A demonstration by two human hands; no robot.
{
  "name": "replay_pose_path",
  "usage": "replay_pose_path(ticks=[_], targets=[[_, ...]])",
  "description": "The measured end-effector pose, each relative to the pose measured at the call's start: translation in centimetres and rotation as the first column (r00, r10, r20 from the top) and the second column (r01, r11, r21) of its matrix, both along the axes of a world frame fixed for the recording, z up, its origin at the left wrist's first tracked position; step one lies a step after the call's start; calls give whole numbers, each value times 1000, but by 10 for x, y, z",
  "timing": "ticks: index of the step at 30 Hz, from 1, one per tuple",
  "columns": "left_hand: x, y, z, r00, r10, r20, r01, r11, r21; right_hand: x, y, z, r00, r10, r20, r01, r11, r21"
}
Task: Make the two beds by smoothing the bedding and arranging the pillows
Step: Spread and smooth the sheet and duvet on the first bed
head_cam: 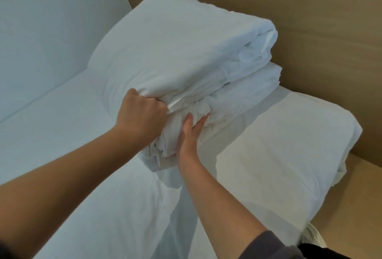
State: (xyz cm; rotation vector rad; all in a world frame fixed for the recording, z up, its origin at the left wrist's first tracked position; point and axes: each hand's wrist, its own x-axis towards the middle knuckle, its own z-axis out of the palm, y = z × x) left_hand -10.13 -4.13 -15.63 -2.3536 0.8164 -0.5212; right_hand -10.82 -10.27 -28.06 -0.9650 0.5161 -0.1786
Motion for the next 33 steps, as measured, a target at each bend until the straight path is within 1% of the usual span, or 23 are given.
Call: replay_pose_path(ticks=[1,3,4,6,9,12,13,14,15,20,22,24,25,26,28,29,30,33], targets=[[3,0,1,999,-31,-13,30,999,-21,1,-2,2,1000,2,-6,-2,1000,-14],[7,2,2,991,-99,-91,97,995,-31,4,-4,6,998,6,-55,-8,999,-38],[6,2,5,985,-121,-126,119,993,-29,4,-4,9,998,15,-58,-17,999,-30],[2,1,11,975,-157,-158,146,986,-79,2,-1,14,999,30,-23,-31,998,-49],[-2,4,21,969,-182,-166,152,972,-177,15,-2,24,997,50,-51,-57,985,-165],[3,8,26,967,-153,-206,110,973,-205,28,-6,27,981,137,-138,-175,932,-316],[6,11,25,963,-142,-227,95,974,-206,28,-3,23,979,155,-133,-192,922,-336],[7,14,23,962,-135,-238,84,974,-211,25,0,20,981,154,-121,-185,928,-322],[8,17,20,962,-143,-232,90,970,-226,21,3,16,985,134,-109,-160,942,-294],[3,19,0,953,-278,-122,237,931,-278,4,-11,11,999,46,-25,-50,973,-223],[-3,22,-9,939,-335,-71,294,894,-338,-8,-17,8,1000,-2,9,4,980,-199],[-14,29,-18,936,-352,-20,304,836,-456,-19,-25,10,1000,-21,-11,18,971,-239],[-21,34,-22,948,-318,-6,264,798,-541,-23,-30,11,1000,-17,-24,9,963,-270],[-28,38,-25,968,-249,-9,188,752,-632,-29,-36,14,999,-3,-38,-8,953,-303],[-40,43,-32,994,-79,-73,-5,649,-761,-40,-45,22,999,14,-32,-26,916,-400],[-45,45,-35,993,-12,-116,-84,611,-787,-46,-47,28,1000,20,-8,-21,890,-455],[-49,45,-38,988,39,-146,-141,594,-792,-52,-47,33,999,29,24,-13,862,-507],[-61,48,-43,973,130,-192,-231,599,-767,-66,-46,50,985,55,161,64,754,-653]])
